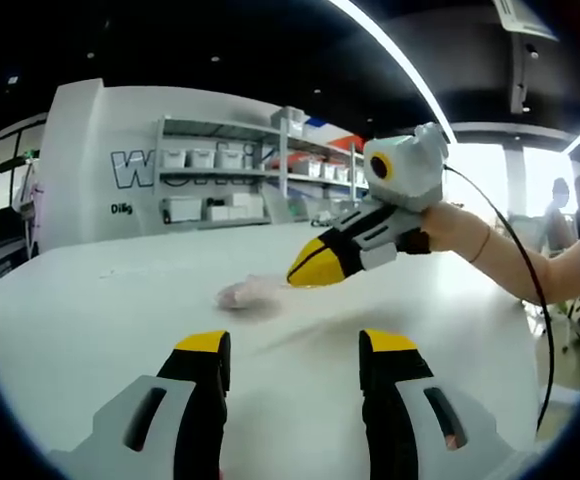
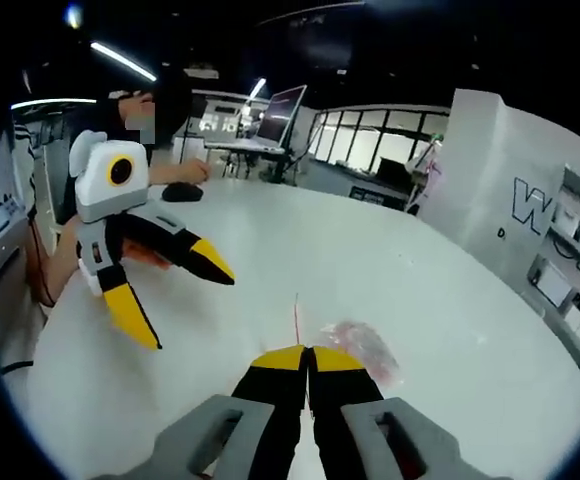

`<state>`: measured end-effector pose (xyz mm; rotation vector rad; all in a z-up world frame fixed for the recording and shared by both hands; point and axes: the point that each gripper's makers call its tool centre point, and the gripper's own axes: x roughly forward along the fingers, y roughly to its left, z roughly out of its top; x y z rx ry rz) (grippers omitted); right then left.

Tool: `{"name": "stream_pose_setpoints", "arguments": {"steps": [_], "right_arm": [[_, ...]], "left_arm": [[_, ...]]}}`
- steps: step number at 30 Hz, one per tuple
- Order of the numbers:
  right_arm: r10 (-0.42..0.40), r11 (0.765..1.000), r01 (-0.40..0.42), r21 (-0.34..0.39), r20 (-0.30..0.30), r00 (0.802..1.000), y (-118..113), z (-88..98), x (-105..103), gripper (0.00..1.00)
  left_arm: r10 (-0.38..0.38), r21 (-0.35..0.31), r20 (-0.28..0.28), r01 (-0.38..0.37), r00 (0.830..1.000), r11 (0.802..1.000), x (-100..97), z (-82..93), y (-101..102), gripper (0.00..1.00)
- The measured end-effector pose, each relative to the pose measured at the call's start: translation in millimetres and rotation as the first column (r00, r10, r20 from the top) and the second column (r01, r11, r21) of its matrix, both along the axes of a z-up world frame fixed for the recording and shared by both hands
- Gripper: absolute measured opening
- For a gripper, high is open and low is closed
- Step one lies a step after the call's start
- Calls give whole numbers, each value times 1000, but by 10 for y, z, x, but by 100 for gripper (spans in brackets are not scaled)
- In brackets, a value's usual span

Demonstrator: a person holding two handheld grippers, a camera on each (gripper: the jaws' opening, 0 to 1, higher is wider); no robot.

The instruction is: Open the resealable bag by pulling the two sides of the seal apart until the entire bag opening is separated and visibly accessible.

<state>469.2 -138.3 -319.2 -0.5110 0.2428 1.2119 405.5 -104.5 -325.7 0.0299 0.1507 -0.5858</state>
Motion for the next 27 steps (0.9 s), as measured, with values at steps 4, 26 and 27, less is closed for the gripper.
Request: {"name": "stream_pose_setpoints", "arguments": {"steps": [4, 26, 27], "right_arm": [[3, 1000, -2, 29, -14, 1000, 21, 21, -20, 0], [18, 995, -11, 95, -68, 998, 60, 47, -79, 0], [19, 995, -12, 101, -72, 997, 61, 49, -87, 0]], "left_arm": [[-5, -2, -5, 5, 1000, 1000, -1, 7, -20, 52], [-9, -16, -16, 8, 1000, 1000, 18, 17, -24, 49], [-8, -16, -18, 8, 1000, 1000, 19, 12, -25, 49]]}}
